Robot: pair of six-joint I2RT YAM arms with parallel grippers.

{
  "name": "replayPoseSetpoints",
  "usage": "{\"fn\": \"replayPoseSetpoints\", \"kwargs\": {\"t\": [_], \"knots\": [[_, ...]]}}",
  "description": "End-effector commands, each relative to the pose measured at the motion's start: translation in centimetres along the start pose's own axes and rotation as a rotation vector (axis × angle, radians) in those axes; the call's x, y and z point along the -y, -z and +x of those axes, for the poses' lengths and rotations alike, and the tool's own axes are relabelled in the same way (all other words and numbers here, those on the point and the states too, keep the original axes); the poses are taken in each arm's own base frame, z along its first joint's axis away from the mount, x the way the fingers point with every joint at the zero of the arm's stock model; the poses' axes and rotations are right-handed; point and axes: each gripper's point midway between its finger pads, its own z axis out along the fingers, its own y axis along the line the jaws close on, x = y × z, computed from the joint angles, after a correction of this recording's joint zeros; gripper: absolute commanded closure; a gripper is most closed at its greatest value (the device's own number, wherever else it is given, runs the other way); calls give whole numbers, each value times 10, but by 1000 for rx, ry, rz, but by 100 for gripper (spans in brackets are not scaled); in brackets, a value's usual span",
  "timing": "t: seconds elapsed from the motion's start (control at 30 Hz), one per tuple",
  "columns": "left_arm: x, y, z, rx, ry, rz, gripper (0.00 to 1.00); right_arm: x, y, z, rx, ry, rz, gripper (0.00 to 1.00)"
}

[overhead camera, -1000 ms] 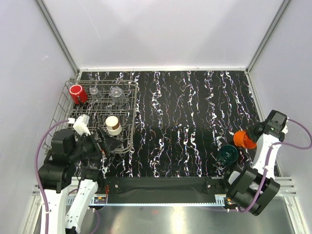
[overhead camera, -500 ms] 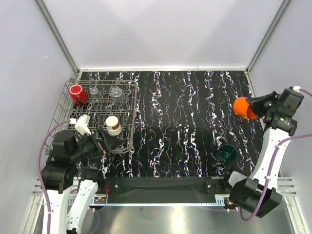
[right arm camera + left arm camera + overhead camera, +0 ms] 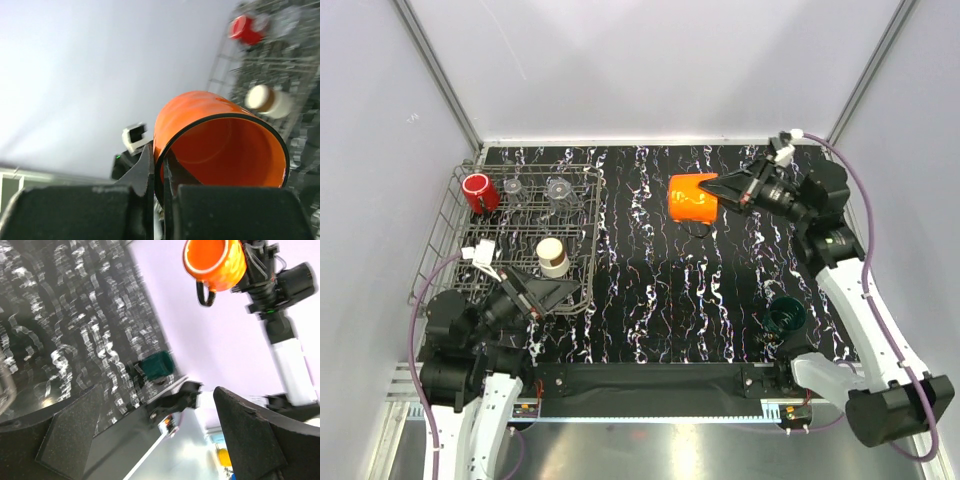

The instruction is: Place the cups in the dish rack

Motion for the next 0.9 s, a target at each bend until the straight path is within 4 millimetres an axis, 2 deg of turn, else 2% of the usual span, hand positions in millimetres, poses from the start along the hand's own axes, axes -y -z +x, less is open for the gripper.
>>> {"fn": "replayPoseSetpoints", "kwargs": {"t": [0.0,0.03,0.17,0.5,0.7,0.87], "knots": [[40,4,-13,64,-21,193,1,-97,1,12,-49,90,-321,100],[42,4,-15,73,-23,206,1,-104,-3,23,-75,80,-344,100],[61,5,-27,118,-82,276,1,-118,-16,43,-142,42,-418,100],[69,-13,-49,87,-131,280,1,-133,-56,91,-252,3,-496,100],[68,-21,-43,71,-109,314,1,-141,-76,109,-281,-21,-522,100],[63,-30,-40,64,-110,299,1,-144,-91,112,-272,-97,-531,100]]}}
